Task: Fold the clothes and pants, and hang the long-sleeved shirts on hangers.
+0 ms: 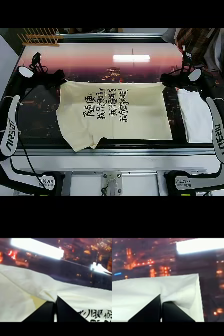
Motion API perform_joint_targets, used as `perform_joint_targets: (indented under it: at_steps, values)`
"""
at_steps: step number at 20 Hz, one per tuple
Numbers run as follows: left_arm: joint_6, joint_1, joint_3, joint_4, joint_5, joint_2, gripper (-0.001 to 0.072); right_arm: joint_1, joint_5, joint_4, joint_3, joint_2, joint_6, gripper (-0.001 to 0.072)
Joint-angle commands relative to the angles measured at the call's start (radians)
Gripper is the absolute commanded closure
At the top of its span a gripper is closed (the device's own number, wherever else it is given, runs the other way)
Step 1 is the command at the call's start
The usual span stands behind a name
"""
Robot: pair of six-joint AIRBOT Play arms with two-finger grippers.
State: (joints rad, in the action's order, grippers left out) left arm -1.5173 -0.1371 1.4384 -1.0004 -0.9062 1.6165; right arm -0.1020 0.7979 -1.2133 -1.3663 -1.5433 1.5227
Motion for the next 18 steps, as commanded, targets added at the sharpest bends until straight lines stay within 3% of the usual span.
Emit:
perform_joint_targets:
  at_steps: [1, 4, 13, 14, 15, 16, 18]
  values:
    - [0.018, -0.018, -0.154, -0.002, 0.043, -0.075, 0.0701, 0.0, 0.024, -0.026, 0.083, 0.046, 0.016, 0.0705]
    - [0.069, -0.009, -0.274, -0.002, 0.072, -0.126, 0.0701, 0.0, 0.022, -0.025, 0.206, 0.101, 0.016, 0.0705]
    - [0.068, -0.016, -0.428, 0.008, 0.082, -0.155, 0.0699, 0.021, 0.042, 0.005, 0.401, 0.134, 0.015, 0.069]
    - [0.067, -0.017, -0.422, 0.008, 0.072, -0.16, 0.0561, 0.02, 0.049, 0.025, 0.4, 0.137, 0.01, 0.0592]
    - [0.066, -0.017, -0.409, 0.007, 0.065, -0.172, 0.0341, 0.017, 0.05, 0.04, 0.4, 0.147, 0.01, 0.0305]
    - [0.066, -0.017, -0.389, 0.006, 0.058, -0.195, 0.032, 0.016, 0.049, 0.039, 0.396, 0.168, 0.01, 0.012]
    - [0.066, -0.017, -0.351, -0.003, 0.035, -0.264, 0.032, -0.003, 0.071, 0.038, 0.381, 0.249, 0.01, 0.0105]
